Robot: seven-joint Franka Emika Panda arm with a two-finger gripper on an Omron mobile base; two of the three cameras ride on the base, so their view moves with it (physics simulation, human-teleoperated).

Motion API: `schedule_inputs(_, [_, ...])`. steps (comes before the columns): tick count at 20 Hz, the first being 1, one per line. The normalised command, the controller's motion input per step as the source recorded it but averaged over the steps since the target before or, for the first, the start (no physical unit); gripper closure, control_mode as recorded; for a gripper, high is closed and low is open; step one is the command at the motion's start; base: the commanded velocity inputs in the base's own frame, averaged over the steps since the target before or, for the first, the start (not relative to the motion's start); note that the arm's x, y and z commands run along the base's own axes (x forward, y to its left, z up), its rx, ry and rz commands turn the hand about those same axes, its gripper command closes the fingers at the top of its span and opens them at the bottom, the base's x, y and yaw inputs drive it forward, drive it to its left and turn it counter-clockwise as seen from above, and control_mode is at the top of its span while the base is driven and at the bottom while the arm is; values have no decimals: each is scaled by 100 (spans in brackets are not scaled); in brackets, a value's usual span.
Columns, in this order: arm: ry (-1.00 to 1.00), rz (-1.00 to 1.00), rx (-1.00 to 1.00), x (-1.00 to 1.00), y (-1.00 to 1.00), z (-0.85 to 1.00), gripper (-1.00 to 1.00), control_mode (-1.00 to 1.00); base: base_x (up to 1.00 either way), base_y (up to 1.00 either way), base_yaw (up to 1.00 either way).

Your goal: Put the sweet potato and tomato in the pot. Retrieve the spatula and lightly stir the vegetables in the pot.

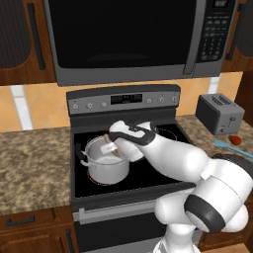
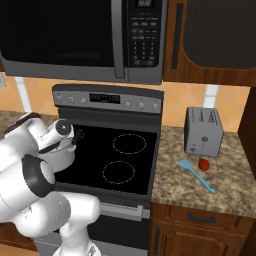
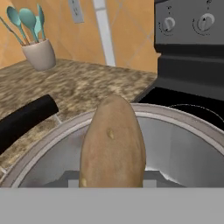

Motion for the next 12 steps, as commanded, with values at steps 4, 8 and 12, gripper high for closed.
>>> schedule_inputs(4, [0, 0, -2, 44, 16, -20, 100, -100, 0, 0, 0])
schedule_inputs(8, [0, 0, -2, 17, 12, -25, 100, -100, 0, 0, 0])
schedule_inputs(12, [0, 0, 0, 0, 14, -24, 100, -100, 0, 0, 0])
